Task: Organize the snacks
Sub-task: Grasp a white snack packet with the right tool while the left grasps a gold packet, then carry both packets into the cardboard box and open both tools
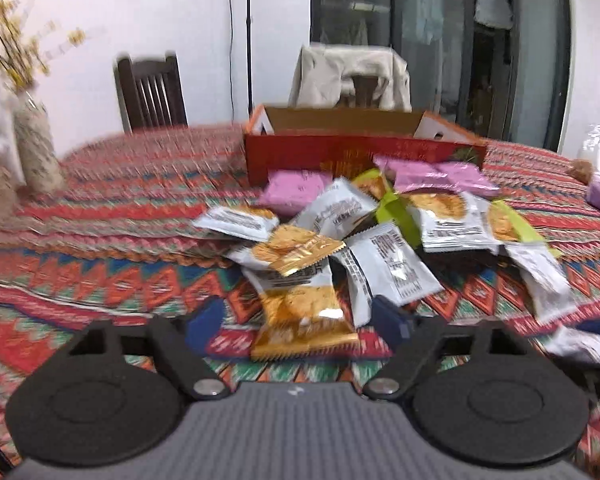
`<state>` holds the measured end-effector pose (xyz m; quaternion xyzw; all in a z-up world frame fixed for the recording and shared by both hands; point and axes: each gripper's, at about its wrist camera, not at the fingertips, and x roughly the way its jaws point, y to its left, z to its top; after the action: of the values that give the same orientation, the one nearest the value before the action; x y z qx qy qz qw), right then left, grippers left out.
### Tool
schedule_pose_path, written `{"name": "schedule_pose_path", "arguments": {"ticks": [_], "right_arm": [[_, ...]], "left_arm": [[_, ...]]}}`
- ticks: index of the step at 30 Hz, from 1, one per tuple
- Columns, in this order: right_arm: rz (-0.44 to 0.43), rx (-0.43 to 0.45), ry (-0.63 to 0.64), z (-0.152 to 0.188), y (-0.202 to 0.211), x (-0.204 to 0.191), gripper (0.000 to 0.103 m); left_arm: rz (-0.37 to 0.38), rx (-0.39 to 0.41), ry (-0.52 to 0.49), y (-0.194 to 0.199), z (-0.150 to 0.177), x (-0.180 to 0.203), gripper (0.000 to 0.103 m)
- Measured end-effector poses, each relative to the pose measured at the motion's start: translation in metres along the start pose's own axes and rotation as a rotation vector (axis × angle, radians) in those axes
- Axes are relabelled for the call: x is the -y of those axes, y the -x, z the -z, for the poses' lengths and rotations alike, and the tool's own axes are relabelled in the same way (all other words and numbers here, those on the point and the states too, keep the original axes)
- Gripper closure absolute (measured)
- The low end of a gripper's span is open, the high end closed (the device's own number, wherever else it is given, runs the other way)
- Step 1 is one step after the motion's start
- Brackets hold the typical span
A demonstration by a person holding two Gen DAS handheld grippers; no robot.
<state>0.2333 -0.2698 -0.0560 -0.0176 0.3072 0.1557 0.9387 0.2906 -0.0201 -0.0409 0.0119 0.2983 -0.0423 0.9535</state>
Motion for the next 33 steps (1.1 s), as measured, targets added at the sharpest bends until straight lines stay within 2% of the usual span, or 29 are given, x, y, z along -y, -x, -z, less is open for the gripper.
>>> {"name": "schedule_pose_path", "arguments": {"ticks": [2, 5, 6, 9, 13, 18, 21, 24, 28, 31, 33], "right_arm": [[0.016, -0.021, 0.034, -0.003, -0.006, 0.002, 0.055], [0.003, -0.018, 0.023, -0.007, -0.013, 0.008, 0.06], [-0.007, -0.014, 0.011, -0.008, -0.013, 0.01, 0.06], [-0.019, -0.004, 0.003, -0.007, -0.015, 0.013, 0.06], [-0.015, 0.01, 0.011, -0.006, -0.015, 0.01, 0.061], [-0.038, 0.007, 0.005, 0.002, 0.001, 0.004, 0.061], [-0.045, 0.011, 0.007, 0.008, 0.017, -0.001, 0.061], [-0.056, 0.037, -0.01, 0.008, 0.031, 0.0, 0.061], [-0.052, 0.103, -0.023, -0.008, 0.045, 0.009, 0.061], [-0.062, 0.178, -0.016, -0.037, 0.062, 0.022, 0.061], [-0.077, 0.229, -0.007, -0.065, 0.072, 0.034, 0.061]], "left_arm": [[0.013, -0.05, 0.041, -0.022, -0.004, -0.002, 0.037], [-0.008, -0.039, 0.042, -0.028, -0.003, -0.003, 0.056], [-0.007, -0.04, 0.046, -0.027, -0.003, -0.004, 0.058], [0.018, -0.044, 0.078, -0.016, 0.004, -0.008, 0.06], [0.015, -0.038, 0.029, 0.02, 0.022, 0.0, 0.06], [0.081, -0.078, 0.022, 0.063, 0.041, 0.002, 0.06], [0.068, -0.047, 0.03, 0.084, 0.041, -0.002, 0.06], [0.061, -0.006, 0.058, 0.094, 0.029, -0.012, 0.06], [0.105, 0.061, 0.075, 0.098, -0.011, -0.024, 0.06], [0.196, 0.126, 0.085, 0.095, -0.06, -0.036, 0.059], [0.212, 0.163, 0.074, 0.083, -0.092, -0.045, 0.059]]}}
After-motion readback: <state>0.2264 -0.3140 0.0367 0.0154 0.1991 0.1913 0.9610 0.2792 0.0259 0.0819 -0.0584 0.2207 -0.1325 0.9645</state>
